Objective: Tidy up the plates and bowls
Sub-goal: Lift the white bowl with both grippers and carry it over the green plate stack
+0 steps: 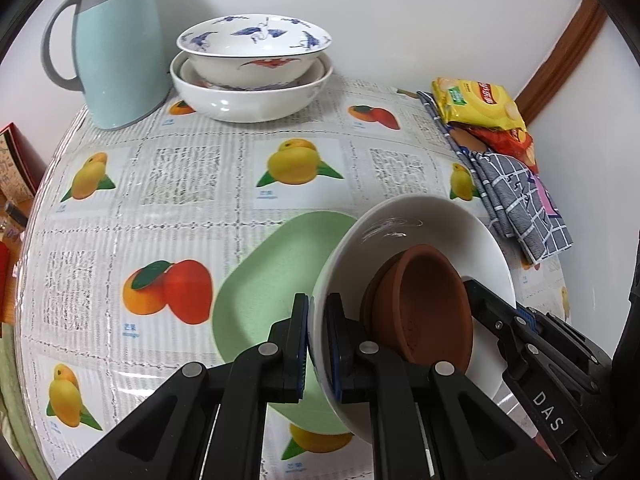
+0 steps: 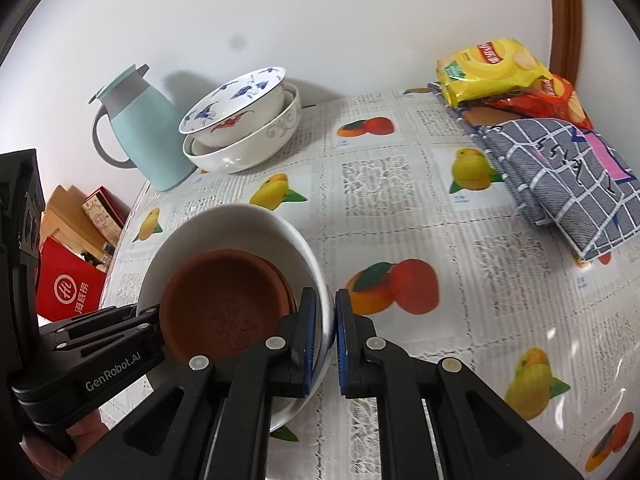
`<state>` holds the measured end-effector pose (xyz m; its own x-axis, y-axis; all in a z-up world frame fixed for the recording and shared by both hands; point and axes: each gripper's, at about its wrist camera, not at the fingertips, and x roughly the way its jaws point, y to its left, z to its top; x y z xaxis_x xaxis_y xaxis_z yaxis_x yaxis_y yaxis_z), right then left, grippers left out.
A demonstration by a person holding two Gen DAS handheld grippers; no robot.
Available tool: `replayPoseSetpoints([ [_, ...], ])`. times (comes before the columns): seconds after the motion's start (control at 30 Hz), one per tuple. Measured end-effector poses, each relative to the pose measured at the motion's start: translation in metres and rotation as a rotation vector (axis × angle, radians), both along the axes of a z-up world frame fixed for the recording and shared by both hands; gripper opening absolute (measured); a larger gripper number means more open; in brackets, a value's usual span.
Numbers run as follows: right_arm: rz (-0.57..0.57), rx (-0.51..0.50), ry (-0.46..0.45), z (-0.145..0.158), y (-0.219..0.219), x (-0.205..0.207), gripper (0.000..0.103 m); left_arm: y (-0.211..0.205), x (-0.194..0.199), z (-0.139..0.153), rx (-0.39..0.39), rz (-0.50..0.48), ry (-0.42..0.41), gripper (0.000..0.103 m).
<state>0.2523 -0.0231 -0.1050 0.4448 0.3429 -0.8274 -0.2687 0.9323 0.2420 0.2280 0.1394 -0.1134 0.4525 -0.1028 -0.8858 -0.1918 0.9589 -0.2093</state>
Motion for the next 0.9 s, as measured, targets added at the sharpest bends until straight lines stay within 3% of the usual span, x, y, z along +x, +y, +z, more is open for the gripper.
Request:
replayPoseSetpoints([
  [0.5, 0.053, -0.023, 0.05, -0.032, 0.031, 0.008, 0.009, 0.029, 0.002, -0.031, -0.001, 0.052, 0.054, 0.009],
  [0.9, 0.071, -0.031, 0.051, -0.041, 0.037, 0.014, 0.009, 0.035, 0.004, -0.037, -0.033, 0.045, 0.034, 0.011],
])
